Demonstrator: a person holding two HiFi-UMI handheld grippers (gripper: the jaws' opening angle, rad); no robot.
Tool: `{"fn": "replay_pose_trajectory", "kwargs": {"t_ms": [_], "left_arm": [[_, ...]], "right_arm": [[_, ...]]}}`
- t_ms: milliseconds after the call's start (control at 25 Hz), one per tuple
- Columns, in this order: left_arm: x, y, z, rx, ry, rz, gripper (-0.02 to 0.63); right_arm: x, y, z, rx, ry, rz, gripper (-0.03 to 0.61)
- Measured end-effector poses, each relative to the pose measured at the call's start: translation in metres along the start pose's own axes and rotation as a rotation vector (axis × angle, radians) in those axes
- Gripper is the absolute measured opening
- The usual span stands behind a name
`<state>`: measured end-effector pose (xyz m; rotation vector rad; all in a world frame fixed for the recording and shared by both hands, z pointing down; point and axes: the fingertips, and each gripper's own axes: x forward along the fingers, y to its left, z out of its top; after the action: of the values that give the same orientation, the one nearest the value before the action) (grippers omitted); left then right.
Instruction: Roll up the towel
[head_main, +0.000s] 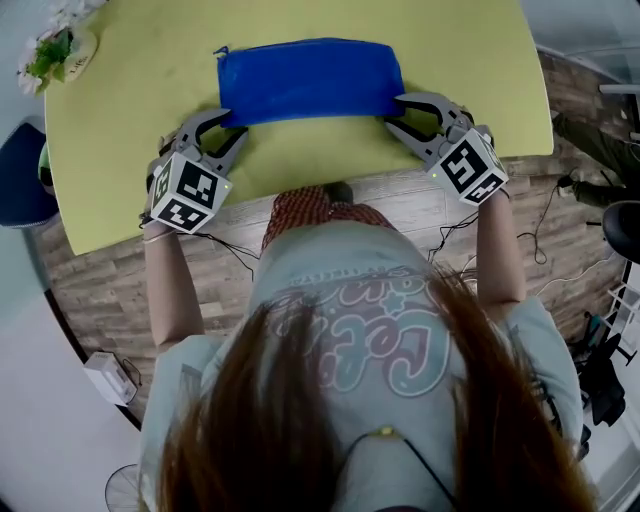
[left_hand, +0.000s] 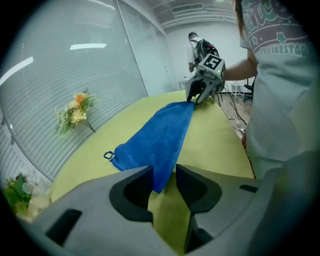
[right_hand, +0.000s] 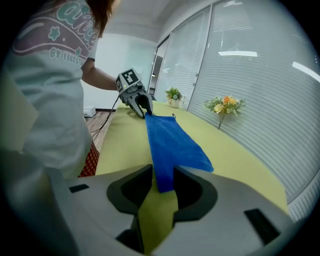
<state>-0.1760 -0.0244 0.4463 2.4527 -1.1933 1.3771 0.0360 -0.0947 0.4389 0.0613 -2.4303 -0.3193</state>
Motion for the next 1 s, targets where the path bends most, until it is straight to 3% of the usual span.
{"fn": "replay_pose_trajectory", "kwargs": {"t_ms": [200,440,480,520,560,640,1000], "left_arm": [[-0.002,0.002,-0.006,-0.017,-0.020,-0.006,0.133],[0.000,0.000,-0.003,-0.009,-0.036,-0.077,0.115],[0.000,0.001,-0.003,-0.005,-0.033,-0.072,0.105],[0.000,0.003,-0.004,0.004,-0.028,-0.055,0.080],[0.000,0.006,-0.005,0.016,-0.022,-0.031,0.029],[-0.001,0.011,-0.006,0.025,-0.017,0.000,0.029],[-0.006,0.028,0.007,-0.107,-0.056,-0.024,0.028]], "right_arm": [[0.000,0.002,-0.011,0.047,0.008,0.014,0.130],[0.001,0.005,-0.012,0.077,-0.017,0.033,0.110],[0.001,0.003,-0.012,0.079,-0.013,0.022,0.090],[0.001,-0.001,-0.013,0.084,-0.010,0.010,0.020],[0.000,-0.004,-0.013,0.090,-0.012,0.002,0.020],[-0.001,-0.007,-0.013,0.090,-0.019,-0.004,0.020],[-0.009,-0.031,0.002,0.172,-0.102,-0.057,0.017]]}}
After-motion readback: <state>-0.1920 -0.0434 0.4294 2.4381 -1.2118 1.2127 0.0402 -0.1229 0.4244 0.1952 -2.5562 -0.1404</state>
